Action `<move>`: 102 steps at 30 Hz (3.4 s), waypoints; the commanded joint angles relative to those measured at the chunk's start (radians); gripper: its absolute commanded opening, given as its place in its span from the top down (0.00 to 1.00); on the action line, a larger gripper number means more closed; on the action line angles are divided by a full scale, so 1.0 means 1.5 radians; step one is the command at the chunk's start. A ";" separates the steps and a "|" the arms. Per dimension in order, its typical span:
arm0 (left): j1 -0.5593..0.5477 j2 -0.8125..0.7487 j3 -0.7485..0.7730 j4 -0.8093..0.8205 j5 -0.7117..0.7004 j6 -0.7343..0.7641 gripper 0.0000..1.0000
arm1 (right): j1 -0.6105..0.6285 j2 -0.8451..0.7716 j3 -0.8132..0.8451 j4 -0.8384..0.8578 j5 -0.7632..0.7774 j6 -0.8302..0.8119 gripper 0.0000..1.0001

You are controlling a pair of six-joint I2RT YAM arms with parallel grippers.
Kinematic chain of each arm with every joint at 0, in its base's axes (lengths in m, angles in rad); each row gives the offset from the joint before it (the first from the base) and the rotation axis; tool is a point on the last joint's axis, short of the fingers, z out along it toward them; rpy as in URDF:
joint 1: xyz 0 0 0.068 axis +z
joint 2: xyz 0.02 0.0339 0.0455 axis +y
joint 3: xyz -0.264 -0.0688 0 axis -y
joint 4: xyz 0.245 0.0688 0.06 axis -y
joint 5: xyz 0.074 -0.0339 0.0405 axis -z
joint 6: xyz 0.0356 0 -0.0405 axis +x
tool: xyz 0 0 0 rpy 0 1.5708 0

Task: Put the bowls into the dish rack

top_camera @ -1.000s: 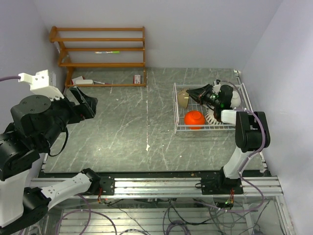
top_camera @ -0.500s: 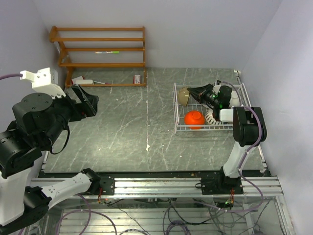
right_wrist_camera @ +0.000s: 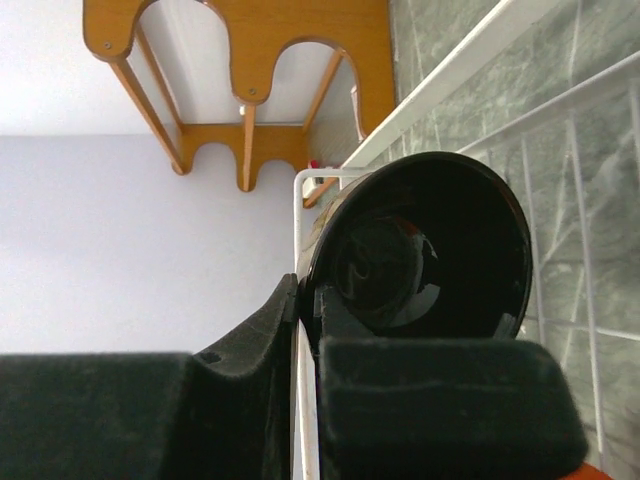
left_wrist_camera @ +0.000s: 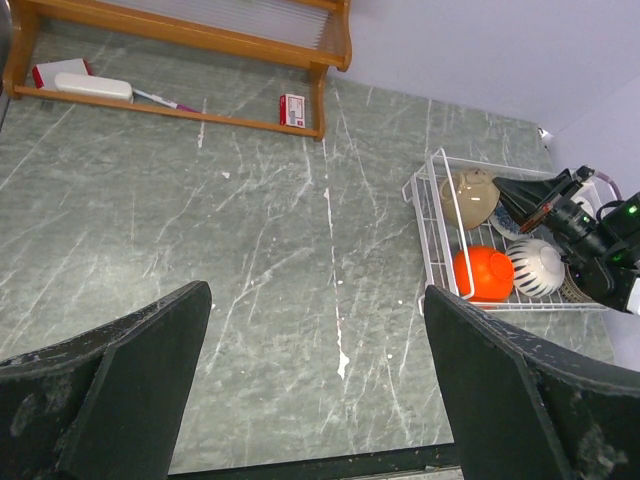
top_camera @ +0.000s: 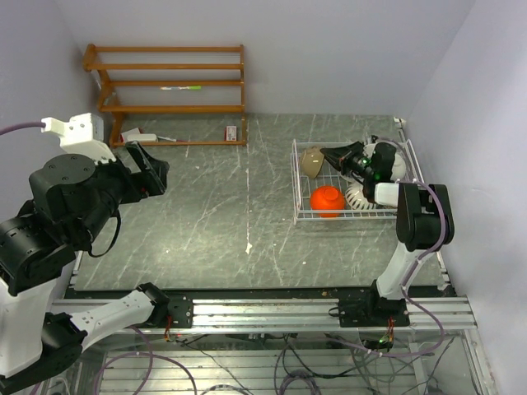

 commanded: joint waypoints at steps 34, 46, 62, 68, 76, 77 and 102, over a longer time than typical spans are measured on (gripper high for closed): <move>-0.004 -0.021 -0.040 0.040 0.017 -0.002 0.01 | -0.017 -0.117 0.103 -0.553 0.176 -0.304 0.79; -0.004 -0.021 -0.050 0.048 0.022 -0.006 0.01 | -0.016 -0.132 0.133 -0.609 0.210 -0.342 0.74; -0.005 -0.006 -0.044 0.053 0.017 0.002 0.01 | 0.029 -0.080 0.290 -0.734 0.302 -0.429 0.41; -0.005 -0.005 -0.035 0.041 0.006 0.004 0.01 | 0.059 -0.023 0.339 -0.751 0.321 -0.446 0.39; -0.004 -0.009 -0.029 0.029 -0.007 0.001 0.01 | 0.080 -0.001 0.335 -0.750 0.313 -0.428 0.38; -0.004 -0.009 -0.029 0.030 -0.007 0.001 0.01 | 0.080 -0.005 0.324 -0.746 0.307 -0.424 0.39; -0.005 -0.045 -0.054 0.028 -0.005 -0.003 0.01 | 0.188 -0.033 0.510 -1.044 0.574 -0.479 0.00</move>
